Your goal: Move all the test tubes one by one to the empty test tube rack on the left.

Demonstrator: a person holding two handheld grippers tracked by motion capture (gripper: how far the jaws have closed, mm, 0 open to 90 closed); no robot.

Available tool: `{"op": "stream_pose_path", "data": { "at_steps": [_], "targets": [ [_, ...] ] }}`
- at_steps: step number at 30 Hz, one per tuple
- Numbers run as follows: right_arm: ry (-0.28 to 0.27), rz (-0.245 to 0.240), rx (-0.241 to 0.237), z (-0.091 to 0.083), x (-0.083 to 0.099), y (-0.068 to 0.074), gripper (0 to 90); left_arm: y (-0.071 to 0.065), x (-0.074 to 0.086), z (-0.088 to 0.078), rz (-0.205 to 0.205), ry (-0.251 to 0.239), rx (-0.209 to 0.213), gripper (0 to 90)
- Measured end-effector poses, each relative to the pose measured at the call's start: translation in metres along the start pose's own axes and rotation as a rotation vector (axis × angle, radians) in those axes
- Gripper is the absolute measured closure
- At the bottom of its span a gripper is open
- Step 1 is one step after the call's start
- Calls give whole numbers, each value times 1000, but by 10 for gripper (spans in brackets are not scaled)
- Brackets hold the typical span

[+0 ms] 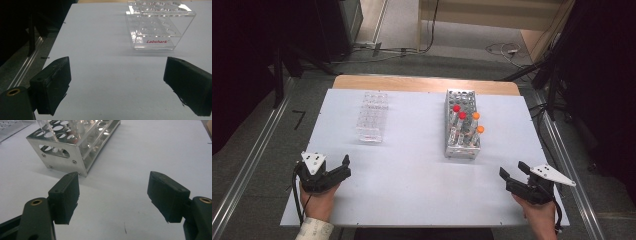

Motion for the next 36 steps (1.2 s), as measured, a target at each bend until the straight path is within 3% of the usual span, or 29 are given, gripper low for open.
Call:
{"op": "stream_pose_path", "data": {
  "at_steps": [7,22,36],
  "targets": [
    [-7,0,-18,5,-4,4,249,-1,0,1,1,-1,3,79],
    [-15,-37,-82,25,-20,32,253,-2,0,1,4,0,9,79],
    [-29,-66,-127,41,-32,50,283,-2,0,2,4,1,11,79]
  ]
}}
Point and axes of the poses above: each handheld gripper's, and its own axes: z roughly forward along the jaws, x roughly out of its underside, y roughly to its left, the point moved 3 cm from there along z, roughly forward along the jaws, and after that the axes turned 4 degrees about z, right-handed, at the moved point
